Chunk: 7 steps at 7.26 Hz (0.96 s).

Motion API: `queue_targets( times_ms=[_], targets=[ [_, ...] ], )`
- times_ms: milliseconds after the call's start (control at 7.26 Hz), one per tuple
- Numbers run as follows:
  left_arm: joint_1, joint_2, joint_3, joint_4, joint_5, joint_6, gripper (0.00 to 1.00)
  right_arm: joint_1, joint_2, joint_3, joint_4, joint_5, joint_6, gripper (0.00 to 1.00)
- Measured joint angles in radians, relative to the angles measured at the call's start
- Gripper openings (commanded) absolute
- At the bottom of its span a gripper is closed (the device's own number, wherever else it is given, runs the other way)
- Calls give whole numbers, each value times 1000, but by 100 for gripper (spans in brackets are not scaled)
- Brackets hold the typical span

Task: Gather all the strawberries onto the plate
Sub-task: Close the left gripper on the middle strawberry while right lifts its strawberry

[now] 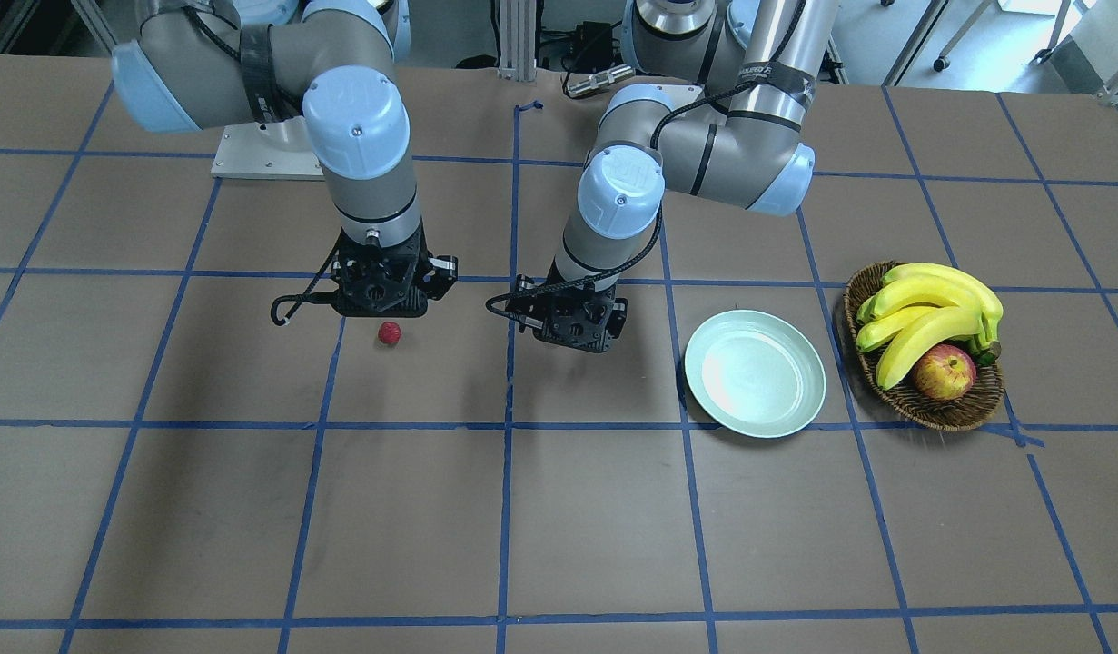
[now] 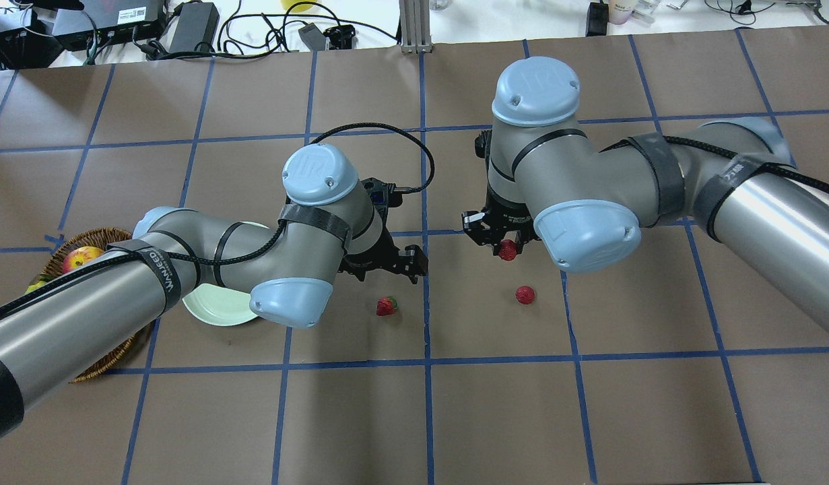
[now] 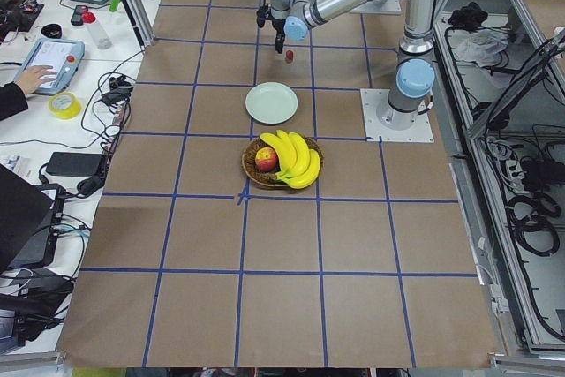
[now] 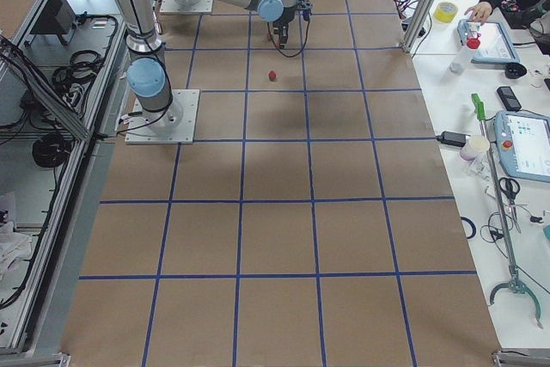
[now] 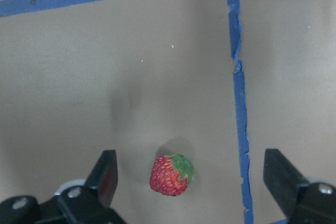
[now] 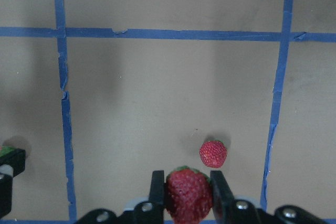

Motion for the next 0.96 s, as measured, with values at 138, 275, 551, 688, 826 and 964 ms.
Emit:
queue_targets(
  times_ms=[138,275,551,688,826,964],
  targets=[
    [0,0,-1,0,0,0,100,-3,-19,-40,64,7,-2,12],
    [0,1,-1,0,0,0,100,-13,-26,-89,127,12,-7,12],
    [0,1,-1,-1,0,0,100,-36,-28,-154,192,32,-27,12],
    [0,1,-3,-2,0,0,100,-40,-28,-164,203,36,-32,12],
    [0,-1,-5,-3,0,0,100,-41,-29,-167,209,38,-36,12],
    [-1,-4,-6,-3,0,0,100,-41,-29,-166,213,38,-37,11]
  ],
)
